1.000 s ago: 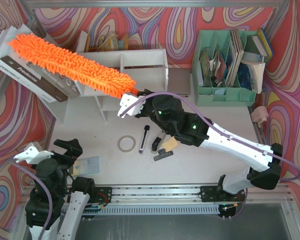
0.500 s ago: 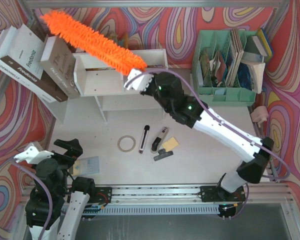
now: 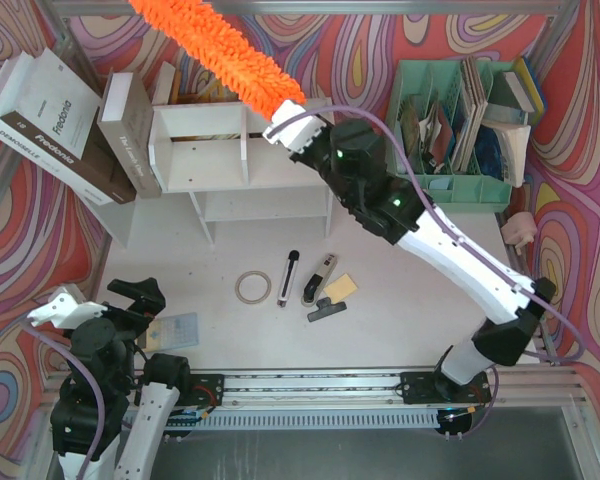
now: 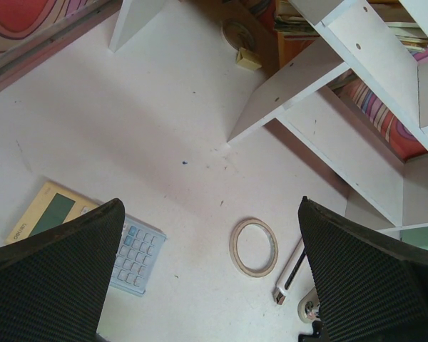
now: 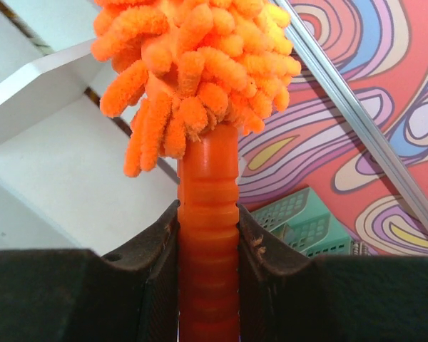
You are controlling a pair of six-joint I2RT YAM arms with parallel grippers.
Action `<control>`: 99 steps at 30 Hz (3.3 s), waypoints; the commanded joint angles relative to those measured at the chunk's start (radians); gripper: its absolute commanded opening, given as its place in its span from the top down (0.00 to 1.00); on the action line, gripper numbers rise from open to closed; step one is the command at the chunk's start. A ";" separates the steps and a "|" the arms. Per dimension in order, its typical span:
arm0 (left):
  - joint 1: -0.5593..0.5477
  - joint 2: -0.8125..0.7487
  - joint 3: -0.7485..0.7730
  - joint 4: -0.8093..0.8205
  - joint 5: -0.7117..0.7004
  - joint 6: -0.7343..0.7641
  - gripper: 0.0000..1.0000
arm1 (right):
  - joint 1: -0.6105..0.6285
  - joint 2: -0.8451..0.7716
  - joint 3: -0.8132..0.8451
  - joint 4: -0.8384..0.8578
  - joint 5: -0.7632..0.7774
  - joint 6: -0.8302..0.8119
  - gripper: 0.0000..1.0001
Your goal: Dust the bookshelf with a duster
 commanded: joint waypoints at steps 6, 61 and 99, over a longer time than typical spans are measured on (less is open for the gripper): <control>0.004 -0.010 -0.013 0.021 0.006 0.013 0.02 | 0.121 -0.221 -0.181 0.000 -0.088 -0.010 1.00; 0.004 -0.008 -0.015 0.026 0.011 0.016 0.02 | -0.005 -0.290 -0.291 -0.121 -0.012 0.227 1.00; 0.004 -0.013 -0.015 0.022 0.010 0.013 0.02 | 0.206 -0.243 -0.108 -0.267 -0.085 0.151 1.00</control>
